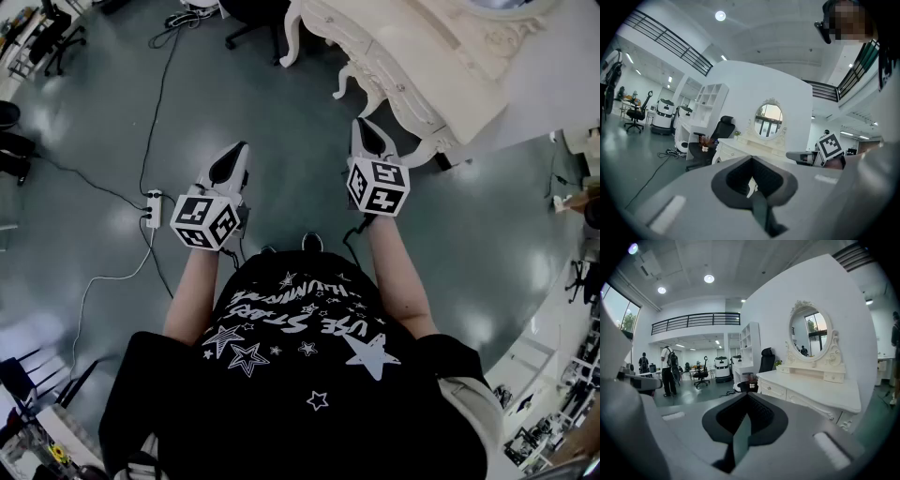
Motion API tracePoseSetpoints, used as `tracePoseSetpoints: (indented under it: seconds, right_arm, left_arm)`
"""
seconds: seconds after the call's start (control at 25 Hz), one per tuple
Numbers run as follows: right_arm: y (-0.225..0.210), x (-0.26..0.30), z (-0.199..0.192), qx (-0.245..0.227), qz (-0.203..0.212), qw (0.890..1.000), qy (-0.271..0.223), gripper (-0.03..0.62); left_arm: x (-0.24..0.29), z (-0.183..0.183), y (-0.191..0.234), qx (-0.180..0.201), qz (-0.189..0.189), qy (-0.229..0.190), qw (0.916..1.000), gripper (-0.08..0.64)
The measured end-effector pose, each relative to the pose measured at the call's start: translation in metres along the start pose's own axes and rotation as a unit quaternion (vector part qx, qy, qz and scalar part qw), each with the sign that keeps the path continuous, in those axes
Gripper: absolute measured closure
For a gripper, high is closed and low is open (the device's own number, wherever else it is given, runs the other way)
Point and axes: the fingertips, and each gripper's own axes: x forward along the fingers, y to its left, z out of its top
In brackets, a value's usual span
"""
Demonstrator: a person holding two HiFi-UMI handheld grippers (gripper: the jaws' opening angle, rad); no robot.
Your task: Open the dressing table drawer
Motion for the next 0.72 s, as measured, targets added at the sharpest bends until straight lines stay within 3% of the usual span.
tracePoseSetpoints:
  seconds: [0.32,0.72]
  right_arm:
    - [0.005,-0.004,-0.004,-0.007,0.003,1.0,0.01,0.566]
    - [0.042,-0.003,-0.02,-0.002,-0.004,1.0,0.011,0.565]
  left_arm:
    - [0.0,0.0,0.009,-0.002,0.019,0.011,0.9998,0.56]
    - [-0.025,-0.016,0.042,-0.014,0.024,0.034,0.999,0.56]
